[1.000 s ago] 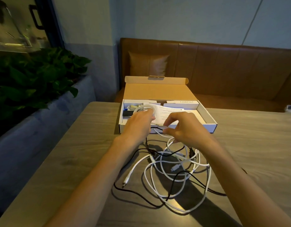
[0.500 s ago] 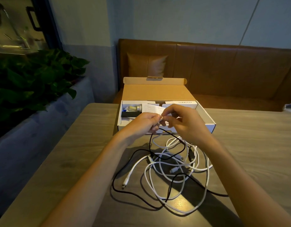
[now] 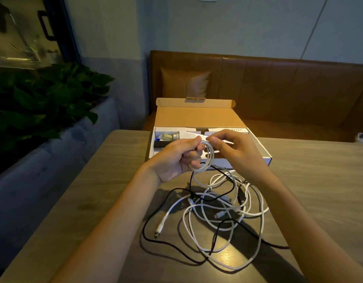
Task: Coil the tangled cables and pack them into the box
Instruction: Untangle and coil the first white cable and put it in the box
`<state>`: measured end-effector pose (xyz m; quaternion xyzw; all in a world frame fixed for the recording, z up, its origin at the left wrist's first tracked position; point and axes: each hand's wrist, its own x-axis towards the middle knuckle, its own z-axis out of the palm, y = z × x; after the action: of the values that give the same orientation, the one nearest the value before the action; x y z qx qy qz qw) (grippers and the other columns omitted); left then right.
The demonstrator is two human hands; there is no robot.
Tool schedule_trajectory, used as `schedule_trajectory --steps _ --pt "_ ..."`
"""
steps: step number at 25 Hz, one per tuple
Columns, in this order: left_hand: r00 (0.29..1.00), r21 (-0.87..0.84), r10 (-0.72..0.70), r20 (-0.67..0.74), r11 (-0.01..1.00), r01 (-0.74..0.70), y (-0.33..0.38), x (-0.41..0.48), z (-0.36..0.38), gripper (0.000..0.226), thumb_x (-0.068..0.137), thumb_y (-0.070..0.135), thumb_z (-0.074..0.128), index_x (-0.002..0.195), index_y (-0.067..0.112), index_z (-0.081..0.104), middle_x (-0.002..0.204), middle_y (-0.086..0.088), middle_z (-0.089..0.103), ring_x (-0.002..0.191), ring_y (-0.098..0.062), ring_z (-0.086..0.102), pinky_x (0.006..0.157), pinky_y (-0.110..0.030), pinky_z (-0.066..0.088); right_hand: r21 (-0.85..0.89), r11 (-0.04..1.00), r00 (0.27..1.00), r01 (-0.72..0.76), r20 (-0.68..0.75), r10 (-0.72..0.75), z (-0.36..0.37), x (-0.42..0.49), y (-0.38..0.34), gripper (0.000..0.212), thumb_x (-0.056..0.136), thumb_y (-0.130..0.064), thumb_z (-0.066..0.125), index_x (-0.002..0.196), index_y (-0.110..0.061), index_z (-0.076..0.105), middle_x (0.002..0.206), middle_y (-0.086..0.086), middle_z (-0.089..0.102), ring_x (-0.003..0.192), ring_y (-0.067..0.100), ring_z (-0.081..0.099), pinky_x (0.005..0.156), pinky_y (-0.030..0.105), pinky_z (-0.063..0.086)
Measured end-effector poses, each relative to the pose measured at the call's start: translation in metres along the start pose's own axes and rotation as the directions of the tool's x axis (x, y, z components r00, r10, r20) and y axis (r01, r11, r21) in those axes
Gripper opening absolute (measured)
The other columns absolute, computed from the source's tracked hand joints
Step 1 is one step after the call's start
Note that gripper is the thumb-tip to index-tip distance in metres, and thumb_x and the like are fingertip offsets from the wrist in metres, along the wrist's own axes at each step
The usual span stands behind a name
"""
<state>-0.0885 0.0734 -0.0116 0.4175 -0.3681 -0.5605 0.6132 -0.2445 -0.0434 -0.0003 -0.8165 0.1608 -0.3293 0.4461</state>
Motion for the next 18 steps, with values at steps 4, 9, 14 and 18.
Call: schedule_trajectory --steps 4,9,14,18 --pt "1.0 -0.142 -0.012 -0.01 0.99 0.01 -0.009 0.008 0.0 0.03 0.098 0.032 0.053 0.076 0.013 0.056 0.055 0.007 0.031 0.048 -0.005 0.031 0.048 -0.015 0.037 -0.185 0.983 0.991 0.003 -0.128 -0.028 0.01 0.001 0.005 0.017 0.096 -0.027 0.064 0.106 -0.019 0.076 0.099 -0.004 0.071 0.091 0.011 0.066 0.078 0.032 0.058" --pt "0.998 -0.292 -0.058 0.016 0.954 0.061 -0.015 0.01 0.002 0.033 0.097 0.031 0.055 0.071 0.012 0.055 0.053 0.006 0.036 0.042 -0.004 0.034 0.042 -0.011 0.031 -0.164 0.986 0.994 -0.033 -0.108 0.015 0.017 -0.002 0.003 0.018 0.099 -0.021 0.062 0.11 -0.02 0.075 0.098 -0.006 0.074 0.09 0.011 0.07 0.082 0.041 0.061" --pt "0.988 -0.222 -0.062 -0.14 0.975 0.03 -0.012 0.013 0.003 0.035 0.099 0.035 0.057 0.072 0.012 0.057 0.055 0.004 0.04 0.048 -0.005 0.036 0.044 -0.011 0.038 -0.081 0.994 0.994 -0.067 -0.086 0.06 0.018 -0.006 -0.009 0.016 0.099 -0.03 0.06 0.101 -0.031 0.076 0.089 -0.011 0.077 0.085 0.01 0.072 0.081 0.038 0.061" --pt "0.98 -0.099 -0.027 -0.199 0.995 0.008 -0.01 0.012 0.004 0.036 0.097 0.041 0.057 0.08 0.01 0.057 0.069 -0.002 0.048 0.058 -0.009 0.044 0.054 -0.017 0.051 -0.207 0.976 0.997 -0.067 -0.044 0.059 0.016 -0.006 -0.009 0.026 0.091 -0.028 0.073 0.117 -0.027 0.072 0.105 -0.015 0.072 0.085 0.008 0.071 0.075 0.028 0.062"
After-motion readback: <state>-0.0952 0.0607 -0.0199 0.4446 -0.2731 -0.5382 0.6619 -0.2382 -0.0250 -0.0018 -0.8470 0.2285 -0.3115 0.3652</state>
